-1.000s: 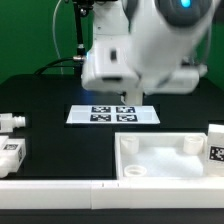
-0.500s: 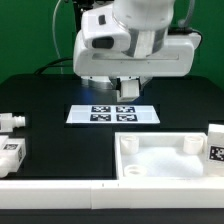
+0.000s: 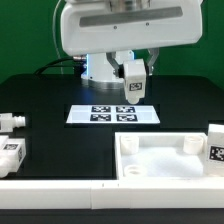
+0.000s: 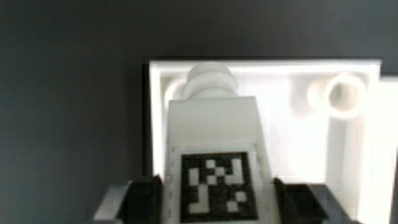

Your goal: Assemble square table

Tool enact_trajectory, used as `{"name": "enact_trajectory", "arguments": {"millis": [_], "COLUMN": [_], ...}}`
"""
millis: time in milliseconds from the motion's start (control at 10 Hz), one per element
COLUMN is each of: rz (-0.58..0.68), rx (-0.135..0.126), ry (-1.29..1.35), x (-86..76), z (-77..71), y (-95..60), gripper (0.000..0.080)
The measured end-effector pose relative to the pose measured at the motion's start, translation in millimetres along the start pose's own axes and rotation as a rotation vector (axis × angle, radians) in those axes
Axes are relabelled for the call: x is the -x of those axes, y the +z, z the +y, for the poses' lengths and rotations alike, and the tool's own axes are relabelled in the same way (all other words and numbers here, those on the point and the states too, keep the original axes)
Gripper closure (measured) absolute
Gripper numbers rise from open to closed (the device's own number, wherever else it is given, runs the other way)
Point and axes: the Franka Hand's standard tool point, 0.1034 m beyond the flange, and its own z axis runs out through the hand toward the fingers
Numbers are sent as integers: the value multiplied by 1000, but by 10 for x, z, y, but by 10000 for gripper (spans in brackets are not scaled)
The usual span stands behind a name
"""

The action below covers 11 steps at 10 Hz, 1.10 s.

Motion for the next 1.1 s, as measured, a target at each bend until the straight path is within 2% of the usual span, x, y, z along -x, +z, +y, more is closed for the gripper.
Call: {"name": "enact_trajectory", "arguments": {"millis": [300, 500, 800, 900, 1000, 1100], "rz": [156, 307, 485, 557, 576, 570], "rx": [34, 79, 147, 170, 183, 181], "ry": [9, -2, -61, -62, -63, -64], "x": [-33, -103, -422, -444, -406, -409], "z": [80, 161, 211, 228, 261, 254], "y": [21, 8, -123, -183, -156, -150], "gripper": [515, 515, 515, 515, 515, 515]}}
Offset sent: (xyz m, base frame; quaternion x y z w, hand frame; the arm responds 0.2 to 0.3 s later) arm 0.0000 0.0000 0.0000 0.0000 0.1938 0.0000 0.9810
